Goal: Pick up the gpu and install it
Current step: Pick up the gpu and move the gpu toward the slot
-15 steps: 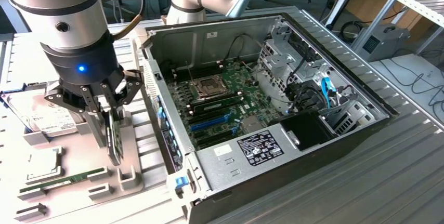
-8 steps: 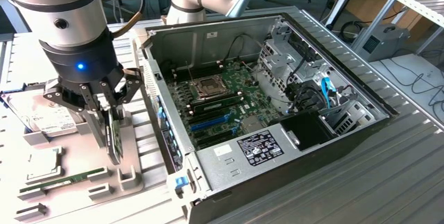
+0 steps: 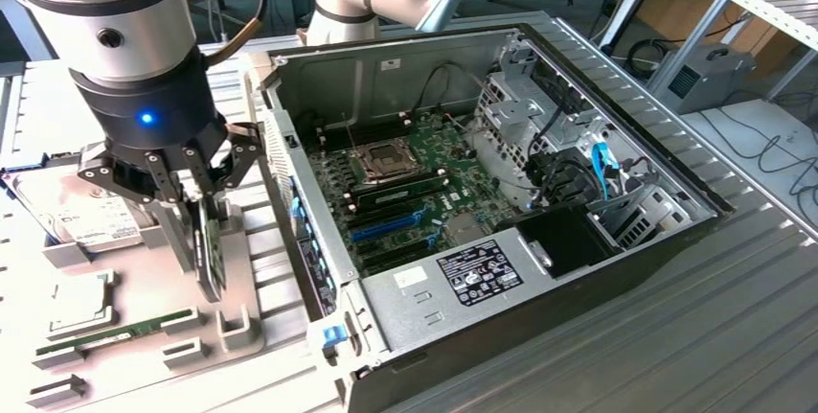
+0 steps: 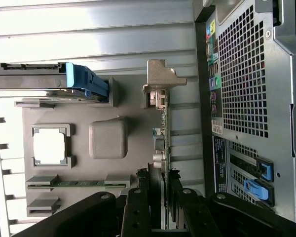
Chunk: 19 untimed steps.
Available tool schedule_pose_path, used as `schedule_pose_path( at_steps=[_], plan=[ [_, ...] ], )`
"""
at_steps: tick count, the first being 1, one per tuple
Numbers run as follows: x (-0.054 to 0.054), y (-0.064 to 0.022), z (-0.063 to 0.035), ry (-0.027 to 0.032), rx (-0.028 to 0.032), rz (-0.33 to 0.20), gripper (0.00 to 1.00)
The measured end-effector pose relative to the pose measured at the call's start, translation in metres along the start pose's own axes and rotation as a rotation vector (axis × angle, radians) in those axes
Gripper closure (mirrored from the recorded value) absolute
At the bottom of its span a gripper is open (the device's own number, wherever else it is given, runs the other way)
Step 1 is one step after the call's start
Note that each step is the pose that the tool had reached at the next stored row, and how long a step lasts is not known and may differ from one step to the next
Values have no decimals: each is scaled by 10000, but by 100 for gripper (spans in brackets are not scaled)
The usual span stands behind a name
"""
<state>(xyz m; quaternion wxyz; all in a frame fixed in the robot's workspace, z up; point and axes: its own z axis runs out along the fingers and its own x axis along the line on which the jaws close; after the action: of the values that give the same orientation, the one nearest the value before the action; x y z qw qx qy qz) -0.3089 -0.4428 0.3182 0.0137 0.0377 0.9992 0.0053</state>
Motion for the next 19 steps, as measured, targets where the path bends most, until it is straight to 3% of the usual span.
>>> schedule_pose_path(
  at_steps=[19],
  plan=[
    [-1, 1, -57, 1, 0, 0, 73]
  ],
)
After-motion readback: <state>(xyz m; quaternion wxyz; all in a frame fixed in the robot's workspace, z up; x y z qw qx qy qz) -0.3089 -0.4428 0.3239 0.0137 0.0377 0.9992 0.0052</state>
